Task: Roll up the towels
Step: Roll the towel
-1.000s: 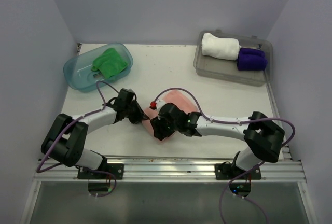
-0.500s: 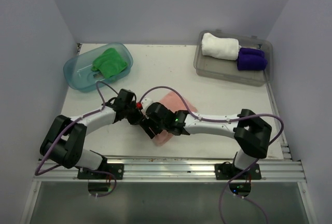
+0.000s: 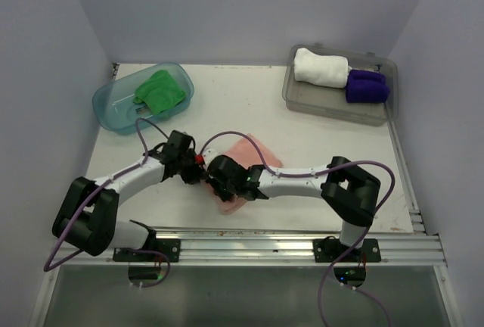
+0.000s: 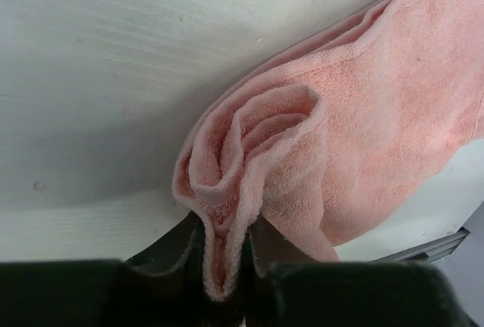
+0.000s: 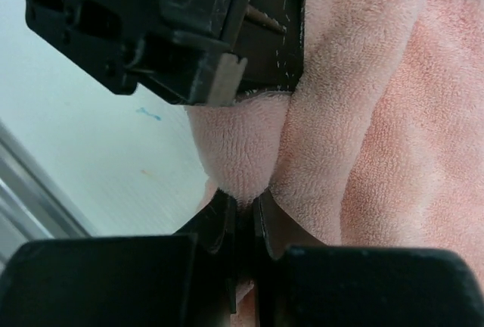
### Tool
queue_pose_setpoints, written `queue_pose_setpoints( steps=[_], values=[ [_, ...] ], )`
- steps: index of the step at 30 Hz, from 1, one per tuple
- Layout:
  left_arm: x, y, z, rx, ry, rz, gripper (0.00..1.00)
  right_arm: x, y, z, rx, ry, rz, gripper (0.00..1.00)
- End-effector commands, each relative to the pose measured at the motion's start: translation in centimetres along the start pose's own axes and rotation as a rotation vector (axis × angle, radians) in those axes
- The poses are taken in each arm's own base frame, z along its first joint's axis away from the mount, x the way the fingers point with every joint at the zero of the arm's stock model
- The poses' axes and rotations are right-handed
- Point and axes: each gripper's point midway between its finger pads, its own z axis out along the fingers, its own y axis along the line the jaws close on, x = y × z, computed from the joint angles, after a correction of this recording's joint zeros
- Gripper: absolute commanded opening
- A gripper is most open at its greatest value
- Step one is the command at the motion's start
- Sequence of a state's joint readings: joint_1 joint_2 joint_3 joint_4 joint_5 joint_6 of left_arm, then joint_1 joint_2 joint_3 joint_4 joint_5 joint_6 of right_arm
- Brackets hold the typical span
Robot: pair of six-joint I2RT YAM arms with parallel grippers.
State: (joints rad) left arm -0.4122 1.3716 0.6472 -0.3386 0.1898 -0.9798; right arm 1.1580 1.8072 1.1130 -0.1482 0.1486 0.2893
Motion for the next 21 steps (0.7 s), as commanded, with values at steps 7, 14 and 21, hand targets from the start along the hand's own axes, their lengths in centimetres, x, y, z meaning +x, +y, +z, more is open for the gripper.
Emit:
queue_pose_setpoints(
  steps=[7, 14, 21],
  values=[
    [-1.3, 1.9, -5.4, 0.002, -0.111, 0.027, 0.62, -3.6, 3.6, -2.0, -0.299, -0.054, 0.252, 0.00],
    [-2.0, 1.6, -7.7, 0.044, -0.175, 0.016, 0.63, -4.1, 3.8, -3.9, -0.536, -0.041, 0.421, 0.00],
    [-0.3, -1.2, -7.6, 0.257, -0.126, -0.005, 0.62, -3.4, 3.4, -4.6, -0.656, -0.021, 0.517, 0.00]
  ],
)
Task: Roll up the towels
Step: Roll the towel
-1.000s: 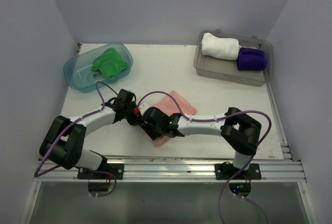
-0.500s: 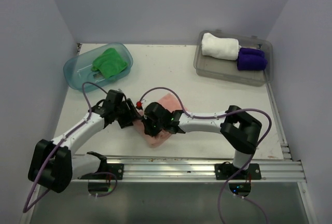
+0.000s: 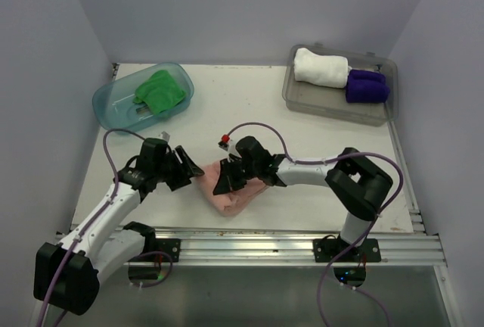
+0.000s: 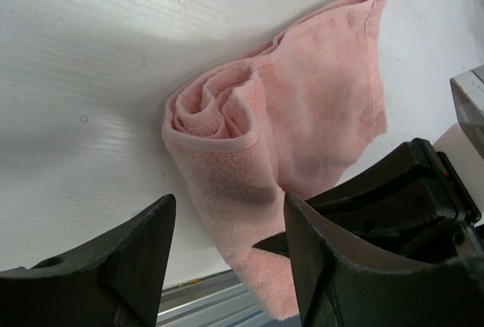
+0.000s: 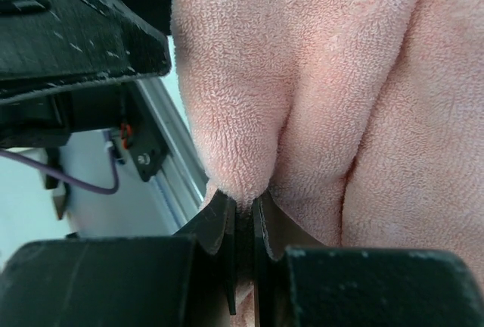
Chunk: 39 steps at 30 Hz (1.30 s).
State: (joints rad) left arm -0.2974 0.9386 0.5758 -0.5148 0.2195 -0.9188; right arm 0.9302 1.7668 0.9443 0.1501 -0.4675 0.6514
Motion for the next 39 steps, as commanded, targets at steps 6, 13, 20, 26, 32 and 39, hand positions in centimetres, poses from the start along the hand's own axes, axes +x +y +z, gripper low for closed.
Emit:
queue_pose_setpoints(
  steps=[6, 13, 20, 26, 32, 39],
  values=[
    [0.6, -4.2, -0.4, 0.193, 0.028, 0.004, 0.62, -0.5, 2.1, -1.7, -0.269, 0.006, 0.182, 0.00],
    [1.2, -6.3, 0.3, 0.230, 0.056, 0.049, 0.59, -0.4, 0.8, -2.0, -0.291, 0.022, 0.241, 0.00],
    [1.5, -7.9, 0.9, 0.246, 0.070, 0.083, 0.58, 0.0, 0.2, -1.9, -0.275, 0.040, 0.248, 0.00],
    [1.2, -8.1, 2.0, 0.241, 0.075, 0.100, 0.57, 0.4, -0.3, -1.6, -0.270, 0.045, 0.263, 0.00],
    [1.5, -7.0, 0.4, 0.181, 0.072, 0.114, 0.55, 0.4, -0.6, -1.7, -0.261, 0.040, 0.272, 0.00],
    [0.6, -8.8, -1.8, 0.219, 0.051, 0.195, 0.57, 0.5, -0.7, -1.5, -0.265, 0.046, 0.277, 0.00]
  ],
)
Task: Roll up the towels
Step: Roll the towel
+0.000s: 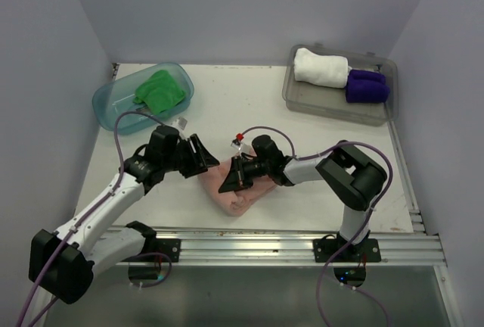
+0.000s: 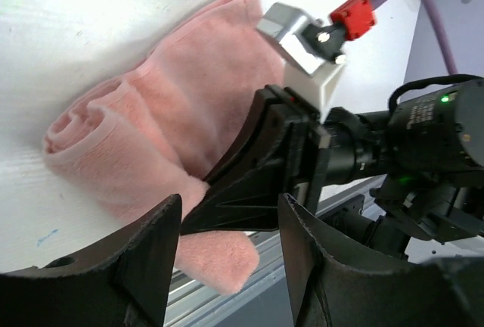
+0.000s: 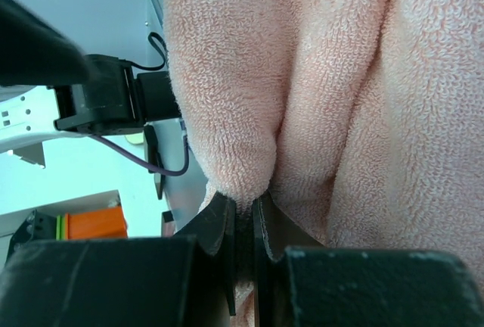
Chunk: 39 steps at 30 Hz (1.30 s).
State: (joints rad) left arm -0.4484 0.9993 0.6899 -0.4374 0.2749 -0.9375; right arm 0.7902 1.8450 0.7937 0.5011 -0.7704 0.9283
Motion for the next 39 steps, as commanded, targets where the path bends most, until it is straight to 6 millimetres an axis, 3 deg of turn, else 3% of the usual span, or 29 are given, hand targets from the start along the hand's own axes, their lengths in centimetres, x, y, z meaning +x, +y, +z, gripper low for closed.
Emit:
queue_pose_setpoints(
  steps=[1, 5, 9, 15, 20, 29, 39],
  values=[
    [-0.9, -1.9, -0.1, 0.036, 0.010, 0.080, 0.57, 0.3, 0.3, 0.0, -0.025, 0.016, 0.006, 0.00],
    [-0.9, -3.2, 0.9, 0.100, 0.048, 0.108, 0.56, 0.4, 0.2, -0.1, -0.021, 0.016, 0.008, 0.00],
    [-0.8, -2.4, 1.8, 0.039, 0.101, 0.121, 0.52, 0.2, 0.3, -0.2, -0.017, 0.008, 0.006, 0.00],
    [-1.1, -2.9, -0.1, 0.061, 0.045, 0.142, 0.54, 0.0, 0.5, -0.1, -0.027, -0.001, 0.011, 0.00],
    [0.4, -2.2, 0.1, 0.085, 0.073, 0.098, 0.48, 0.1, 0.4, 0.1, -0.033, 0.004, 0.018, 0.00],
    [1.3, -0.6, 3.3, 0.104, 0.098, 0.064, 0.44, -0.2, 1.1, 0.2, -0.074, -0.006, 0.033, 0.00],
    [1.5, 0.9, 6.1, 0.060, 0.139, 0.050, 0.41, -0.3, 0.2, -0.5, -0.007, -0.044, 0.031, 0.00]
  ],
)
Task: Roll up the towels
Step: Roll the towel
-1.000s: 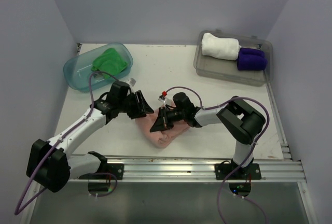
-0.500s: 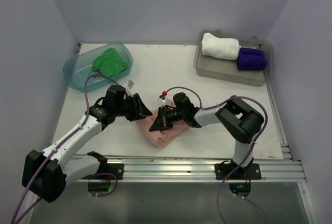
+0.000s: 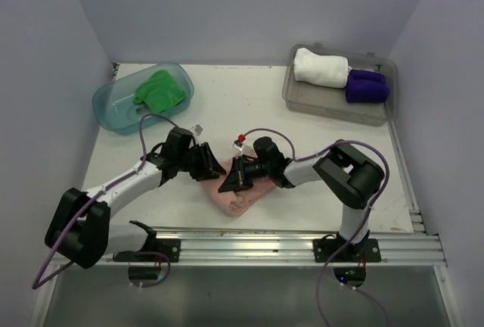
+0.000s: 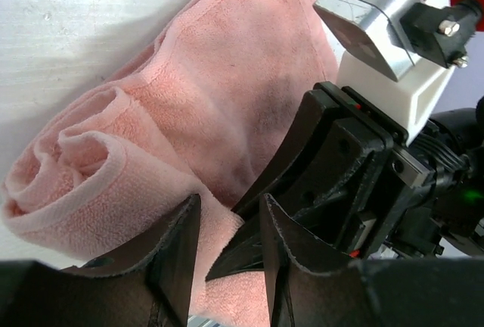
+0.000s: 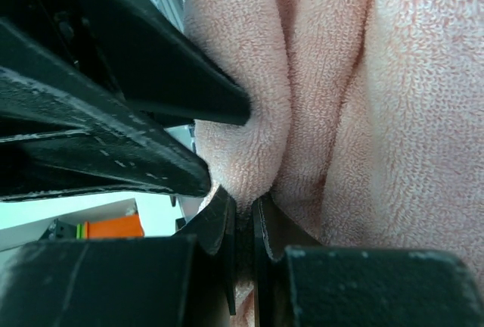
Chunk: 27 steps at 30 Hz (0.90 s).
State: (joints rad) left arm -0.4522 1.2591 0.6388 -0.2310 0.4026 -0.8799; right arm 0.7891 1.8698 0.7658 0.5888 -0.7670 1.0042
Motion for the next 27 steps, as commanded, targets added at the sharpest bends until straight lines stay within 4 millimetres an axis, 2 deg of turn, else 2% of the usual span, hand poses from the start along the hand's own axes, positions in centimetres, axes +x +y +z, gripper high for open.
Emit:
queue_pose_setpoints(
  steps=[1, 4, 7, 8, 9, 10, 13, 14, 15, 17, 18, 20, 26, 27],
  values=[
    [-1.0, -0.8, 1.0, 0.044, -0.024, 0.034, 0.41, -0.3, 0.5, -0.7, 0.018, -0.030, -0.022, 0.00],
    [-0.7, -0.2, 2.4, 0.039, 0.017, 0.038, 0.41, -0.5, -0.3, -1.0, 0.064, -0.057, -0.016, 0.00],
    [0.1, 1.4, 4.1, 0.007, 0.076, 0.022, 0.40, -0.5, -0.2, -1.2, 0.072, -0.070, -0.015, 0.17],
    [0.6, 1.9, 4.8, 0.001, 0.099, 0.014, 0.39, -0.6, 0.2, -1.5, 0.066, -0.075, -0.024, 0.29],
    [1.0, 2.4, 5.0, -0.004, 0.114, 0.005, 0.39, -0.4, 0.1, -1.6, 0.078, -0.072, -0.029, 0.34],
    [1.4, 2.7, 5.3, -0.007, 0.129, -0.006, 0.38, -0.4, 0.2, -1.7, 0.083, -0.073, -0.037, 0.46],
    [2.1, 3.7, 5.7, -0.026, 0.153, -0.022, 0.38, -0.5, 0.8, -2.6, 0.113, -0.083, -0.073, 0.59],
    [2.4, 4.1, 5.8, -0.034, 0.161, -0.029, 0.37, -0.1, 0.4, -2.9, 0.144, -0.069, -0.082, 0.60],
    [2.5, 4.3, 5.8, -0.039, 0.164, -0.033, 0.37, -0.1, 1.1, -3.4, 0.146, -0.078, -0.110, 0.62],
    [2.8, 4.6, 5.9, -0.046, 0.172, -0.040, 0.37, -0.5, 1.3, -3.9, 0.188, -0.097, -0.147, 0.62],
    [3.0, 4.8, 6.0, -0.053, 0.177, -0.044, 0.37, 0.3, 0.8, -4.4, 0.234, -0.072, -0.169, 0.62],
    [3.1, 5.0, 6.0, -0.057, 0.183, -0.052, 0.36, 0.3, 1.9, -5.2, 0.258, -0.080, -0.221, 0.62],
    [2.9, 4.8, 6.4, -0.036, 0.164, -0.049, 0.36, 1.1, 2.4, -5.7, 0.324, -0.065, -0.290, 0.69],
    [3.0, 4.9, 6.4, -0.038, 0.168, -0.051, 0.36, 1.9, 2.4, -5.5, 0.340, -0.041, -0.304, 0.70]
  ],
)
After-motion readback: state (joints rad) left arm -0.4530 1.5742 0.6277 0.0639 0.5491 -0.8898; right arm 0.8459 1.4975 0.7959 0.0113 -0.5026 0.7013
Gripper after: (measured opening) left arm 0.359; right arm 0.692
